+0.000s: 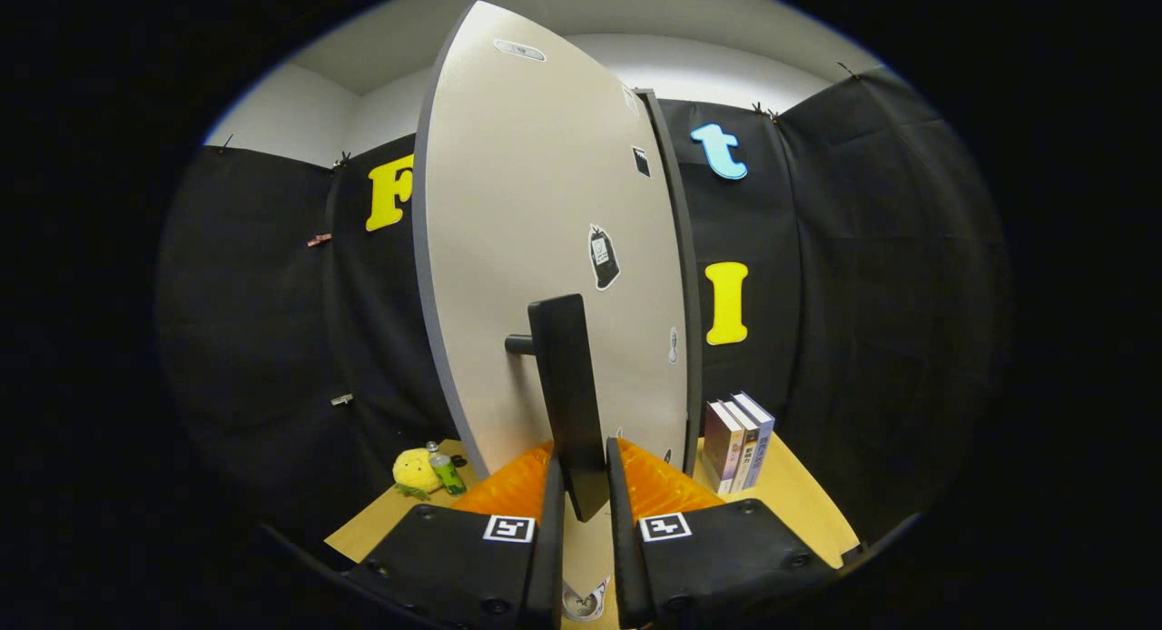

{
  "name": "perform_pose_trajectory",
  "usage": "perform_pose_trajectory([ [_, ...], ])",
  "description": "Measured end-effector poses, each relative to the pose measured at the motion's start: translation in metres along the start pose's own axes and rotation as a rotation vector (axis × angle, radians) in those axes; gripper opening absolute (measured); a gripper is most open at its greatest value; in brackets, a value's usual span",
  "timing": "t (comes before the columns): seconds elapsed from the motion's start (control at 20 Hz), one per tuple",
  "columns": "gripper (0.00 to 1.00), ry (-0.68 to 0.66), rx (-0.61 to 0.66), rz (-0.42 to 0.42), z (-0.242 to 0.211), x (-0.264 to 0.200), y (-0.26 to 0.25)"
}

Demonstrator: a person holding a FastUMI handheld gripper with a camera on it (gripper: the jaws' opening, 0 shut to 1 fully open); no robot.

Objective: Open the shoe cabinet door, grab the shoes and put them into the shoe cabinet, then close the shoe cabinet door.

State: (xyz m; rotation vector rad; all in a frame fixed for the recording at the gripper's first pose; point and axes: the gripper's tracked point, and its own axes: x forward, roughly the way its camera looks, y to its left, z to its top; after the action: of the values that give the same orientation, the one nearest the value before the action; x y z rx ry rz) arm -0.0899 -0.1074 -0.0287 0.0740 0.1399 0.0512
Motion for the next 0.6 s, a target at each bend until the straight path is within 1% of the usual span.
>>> perform_pose_trajectory([
  [0.3, 0.27, -0.041, 0.011, -0.047, 0.013, -0.039, -0.023],
  [0.5, 0.22, -0.066, 0.007, -0.063, 0.018, -0.064, -0.031],
  [0.6, 0.22, -0.068, 0.007, -0.059, 0.016, -0.071, -0.029],
])
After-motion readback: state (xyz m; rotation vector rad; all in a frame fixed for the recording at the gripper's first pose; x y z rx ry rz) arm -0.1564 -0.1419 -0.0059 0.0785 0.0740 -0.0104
